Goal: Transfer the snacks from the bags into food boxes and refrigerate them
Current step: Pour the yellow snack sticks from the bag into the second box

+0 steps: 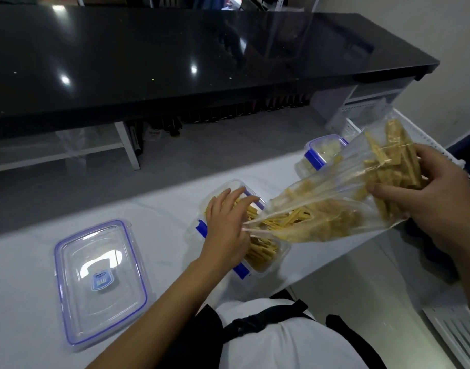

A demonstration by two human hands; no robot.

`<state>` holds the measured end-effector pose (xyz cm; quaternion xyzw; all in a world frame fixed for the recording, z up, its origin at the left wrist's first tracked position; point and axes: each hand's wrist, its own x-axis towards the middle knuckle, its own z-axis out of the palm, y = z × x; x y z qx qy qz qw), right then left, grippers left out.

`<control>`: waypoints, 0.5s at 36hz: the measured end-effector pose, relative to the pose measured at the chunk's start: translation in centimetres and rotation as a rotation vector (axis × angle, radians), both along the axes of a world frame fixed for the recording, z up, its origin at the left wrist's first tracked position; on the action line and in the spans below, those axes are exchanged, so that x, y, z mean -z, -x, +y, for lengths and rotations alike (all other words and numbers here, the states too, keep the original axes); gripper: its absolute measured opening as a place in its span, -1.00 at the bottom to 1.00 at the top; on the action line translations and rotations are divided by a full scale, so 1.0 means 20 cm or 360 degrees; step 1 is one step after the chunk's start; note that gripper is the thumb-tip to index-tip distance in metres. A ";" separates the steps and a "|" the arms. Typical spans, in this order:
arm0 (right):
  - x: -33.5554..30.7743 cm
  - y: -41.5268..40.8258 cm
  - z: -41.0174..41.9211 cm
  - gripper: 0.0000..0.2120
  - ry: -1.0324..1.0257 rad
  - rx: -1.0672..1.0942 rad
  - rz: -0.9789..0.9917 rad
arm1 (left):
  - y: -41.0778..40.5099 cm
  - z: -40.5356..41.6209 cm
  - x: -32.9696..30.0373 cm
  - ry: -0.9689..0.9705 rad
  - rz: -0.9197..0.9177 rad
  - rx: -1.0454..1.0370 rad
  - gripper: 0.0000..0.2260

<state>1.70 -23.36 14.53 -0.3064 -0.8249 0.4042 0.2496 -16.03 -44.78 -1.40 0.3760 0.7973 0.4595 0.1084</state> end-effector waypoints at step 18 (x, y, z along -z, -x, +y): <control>0.23 0.13 -0.08 -0.50 -0.0030 0.0044 -0.0173 | 0.11 -0.06 0.16 0.0378 0.0204 -0.0144 -0.38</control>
